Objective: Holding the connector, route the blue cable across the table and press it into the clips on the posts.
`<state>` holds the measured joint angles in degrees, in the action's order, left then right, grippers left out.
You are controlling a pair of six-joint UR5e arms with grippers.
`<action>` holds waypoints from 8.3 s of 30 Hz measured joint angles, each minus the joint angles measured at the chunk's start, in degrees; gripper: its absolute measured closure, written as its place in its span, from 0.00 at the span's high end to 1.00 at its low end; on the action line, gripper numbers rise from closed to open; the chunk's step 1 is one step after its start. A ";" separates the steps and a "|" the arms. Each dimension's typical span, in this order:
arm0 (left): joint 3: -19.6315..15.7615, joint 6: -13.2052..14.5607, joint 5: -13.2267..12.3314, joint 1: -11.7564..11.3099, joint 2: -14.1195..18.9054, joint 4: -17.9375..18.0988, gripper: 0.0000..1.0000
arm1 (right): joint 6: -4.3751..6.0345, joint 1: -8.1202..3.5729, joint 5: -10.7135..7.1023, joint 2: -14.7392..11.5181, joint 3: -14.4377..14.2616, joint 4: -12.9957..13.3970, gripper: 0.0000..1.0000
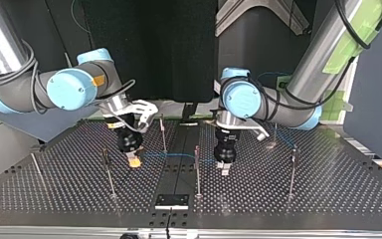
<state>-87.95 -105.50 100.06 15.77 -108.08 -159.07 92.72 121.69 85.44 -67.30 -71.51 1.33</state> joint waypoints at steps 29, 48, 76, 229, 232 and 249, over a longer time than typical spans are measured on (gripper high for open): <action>-7.83 0.93 0.38 2.22 9.01 -5.49 1.00 | -0.19 -0.33 0.13 -0.07 0.39 -0.04 0.00; -11.14 3.60 4.13 9.87 18.83 -6.03 1.00 | 0.19 -2.06 1.20 -0.16 0.62 -0.47 0.00; 1.62 7.02 12.52 17.88 8.55 -14.04 1.00 | 0.19 -2.65 1.09 -0.19 0.61 -0.43 0.00; -1.17 4.93 17.83 18.42 -3.95 3.88 0.00 | -1.22 -1.36 1.56 -4.15 -10.57 -1.87 0.00; -2.85 4.85 17.13 18.13 -4.06 5.33 0.00 | -1.34 -1.47 1.81 -4.23 -12.43 -1.42 0.00; -12.78 5.11 12.51 17.84 -10.85 12.76 0.00 | 0.32 -1.59 1.93 -4.22 -21.73 6.23 0.00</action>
<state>-100.73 -100.39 112.57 33.61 -118.93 -146.31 93.05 120.10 87.37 -71.52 -93.24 7.56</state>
